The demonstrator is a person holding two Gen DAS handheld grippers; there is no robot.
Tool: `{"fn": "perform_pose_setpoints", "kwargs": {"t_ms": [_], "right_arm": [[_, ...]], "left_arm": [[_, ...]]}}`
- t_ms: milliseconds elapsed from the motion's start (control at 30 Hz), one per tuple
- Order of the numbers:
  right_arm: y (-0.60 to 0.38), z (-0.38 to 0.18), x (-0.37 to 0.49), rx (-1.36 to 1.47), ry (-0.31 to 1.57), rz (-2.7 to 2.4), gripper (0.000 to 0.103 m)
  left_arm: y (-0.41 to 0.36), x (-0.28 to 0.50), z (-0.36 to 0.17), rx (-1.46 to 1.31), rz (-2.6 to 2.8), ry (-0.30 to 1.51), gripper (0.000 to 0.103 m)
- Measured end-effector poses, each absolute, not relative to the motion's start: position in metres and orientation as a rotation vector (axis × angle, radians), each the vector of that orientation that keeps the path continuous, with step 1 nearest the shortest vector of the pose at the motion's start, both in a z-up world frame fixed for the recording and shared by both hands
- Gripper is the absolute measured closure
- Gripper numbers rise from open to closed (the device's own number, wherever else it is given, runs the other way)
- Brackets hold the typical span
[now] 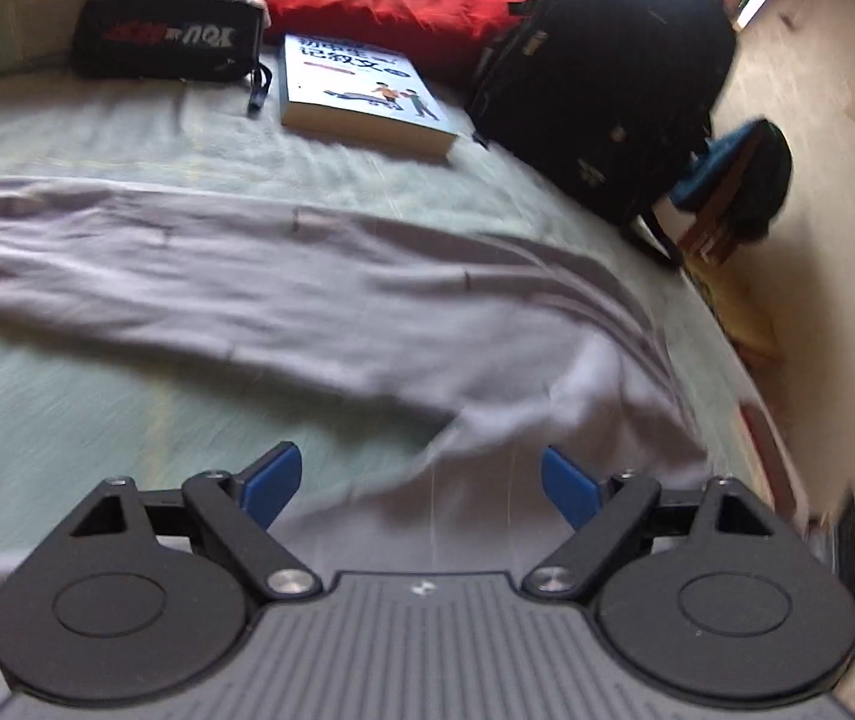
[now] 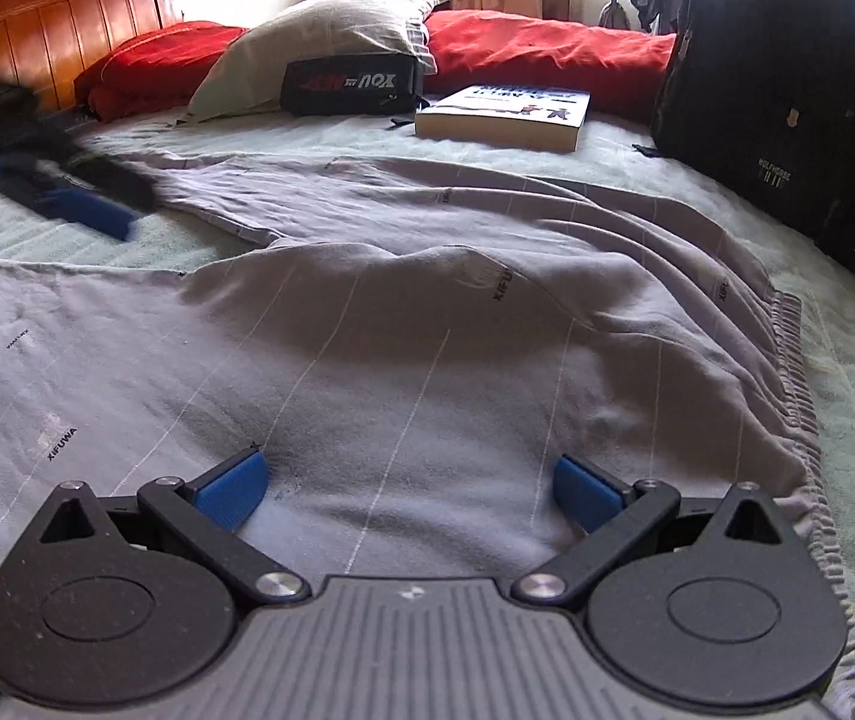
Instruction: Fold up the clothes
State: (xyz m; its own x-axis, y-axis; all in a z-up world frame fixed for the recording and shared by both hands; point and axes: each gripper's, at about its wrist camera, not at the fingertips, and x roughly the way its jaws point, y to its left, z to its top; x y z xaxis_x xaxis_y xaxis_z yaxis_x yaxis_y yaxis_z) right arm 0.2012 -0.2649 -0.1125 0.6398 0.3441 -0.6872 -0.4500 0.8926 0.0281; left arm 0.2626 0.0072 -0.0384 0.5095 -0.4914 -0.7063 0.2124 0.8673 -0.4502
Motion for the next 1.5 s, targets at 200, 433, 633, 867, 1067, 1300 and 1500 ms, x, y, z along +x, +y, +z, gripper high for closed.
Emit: {"fn": "perform_pose_setpoints", "kwargs": {"t_ms": [200,433,633,867,1067,1300,1500], "right_arm": [[-0.265,-0.108,0.198,-0.146,0.754,0.444,0.000],[-0.262,-0.094,0.191,-0.082,0.696,0.506,0.000],[-0.258,-0.088,0.188,-0.096,0.663,0.511,0.000],[-0.256,-0.091,0.189,-0.088,0.678,0.507,0.000],[-0.256,-0.095,0.188,-0.091,0.693,0.504,0.000],[-0.256,-0.097,0.188,-0.089,0.705,0.506,0.000],[-0.256,-0.097,0.188,-0.084,0.700,0.512,0.000]], "left_arm": [[-0.003,0.301,-0.072,-0.467,-0.493,1.071,0.014],[-0.013,0.326,-0.080,-0.628,-0.565,1.058,0.012],[-0.010,0.355,-0.066,-0.659,-0.529,0.957,0.012],[0.002,0.384,-0.053,-0.666,-0.467,0.849,0.012],[0.002,0.394,-0.064,-0.666,-0.424,0.868,0.012],[0.000,0.360,-0.071,-0.563,-0.479,0.961,0.012],[-0.007,0.311,-0.042,-0.549,-0.643,0.969,0.011]]}}
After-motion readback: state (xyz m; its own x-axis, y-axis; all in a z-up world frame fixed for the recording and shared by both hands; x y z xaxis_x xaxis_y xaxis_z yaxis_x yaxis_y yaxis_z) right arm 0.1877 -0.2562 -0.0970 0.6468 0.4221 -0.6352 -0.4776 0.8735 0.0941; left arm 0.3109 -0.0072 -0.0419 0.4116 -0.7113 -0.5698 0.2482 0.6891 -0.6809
